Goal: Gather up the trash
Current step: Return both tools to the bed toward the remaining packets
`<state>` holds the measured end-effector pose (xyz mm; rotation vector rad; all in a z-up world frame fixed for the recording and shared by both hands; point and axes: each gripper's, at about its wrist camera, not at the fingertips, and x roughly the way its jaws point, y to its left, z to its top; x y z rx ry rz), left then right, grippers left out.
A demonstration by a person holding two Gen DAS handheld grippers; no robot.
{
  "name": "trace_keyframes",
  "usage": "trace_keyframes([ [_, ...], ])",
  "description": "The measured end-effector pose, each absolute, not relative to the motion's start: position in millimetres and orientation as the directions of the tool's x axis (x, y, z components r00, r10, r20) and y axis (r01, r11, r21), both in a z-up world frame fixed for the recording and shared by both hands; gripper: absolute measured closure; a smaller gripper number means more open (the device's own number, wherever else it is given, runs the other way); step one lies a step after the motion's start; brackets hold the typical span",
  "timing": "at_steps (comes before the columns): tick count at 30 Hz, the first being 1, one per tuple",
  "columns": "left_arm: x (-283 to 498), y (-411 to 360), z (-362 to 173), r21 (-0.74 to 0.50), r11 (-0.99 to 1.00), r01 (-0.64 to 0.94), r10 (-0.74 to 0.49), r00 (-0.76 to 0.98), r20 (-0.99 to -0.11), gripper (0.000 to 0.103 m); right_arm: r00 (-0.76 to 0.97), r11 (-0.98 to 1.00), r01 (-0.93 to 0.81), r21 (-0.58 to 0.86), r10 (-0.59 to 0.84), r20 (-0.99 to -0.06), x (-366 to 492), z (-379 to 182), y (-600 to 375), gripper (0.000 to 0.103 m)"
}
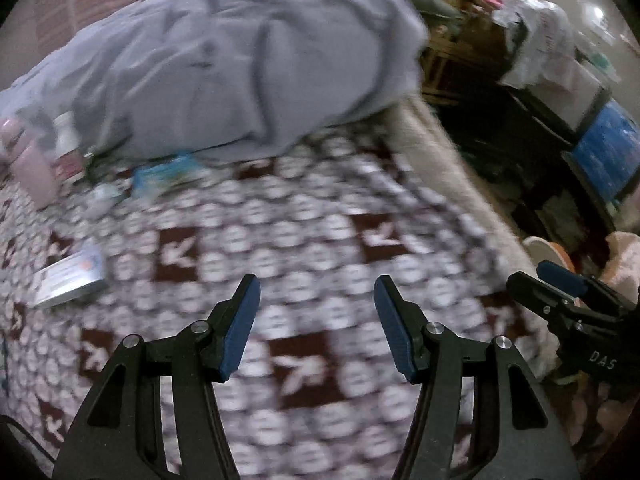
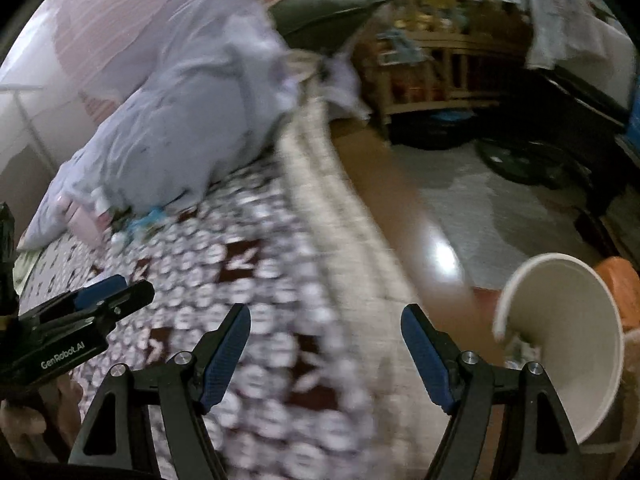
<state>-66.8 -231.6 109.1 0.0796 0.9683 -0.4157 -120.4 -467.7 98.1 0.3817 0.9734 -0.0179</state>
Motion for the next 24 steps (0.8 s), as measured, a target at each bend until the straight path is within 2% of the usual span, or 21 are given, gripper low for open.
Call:
trace_keyframes([
  [9,-38.9,-135.2,94.2,-0.098,0.974,0.203,-0.191,0.514,-0.836,0.045,0.523,0.931,0.056,0.360,0.280,-0.805,-68.3,84.4,-388.1,0.027],
  [24,-8.5,-43.9,81.8,-0.057,0.997,0.057,-0.078,0.526,-0.847,0.045,0.469,0.936,-0.081,0.342,0.338,-0.816,-0.9,72.6,-294.0,0.027],
])
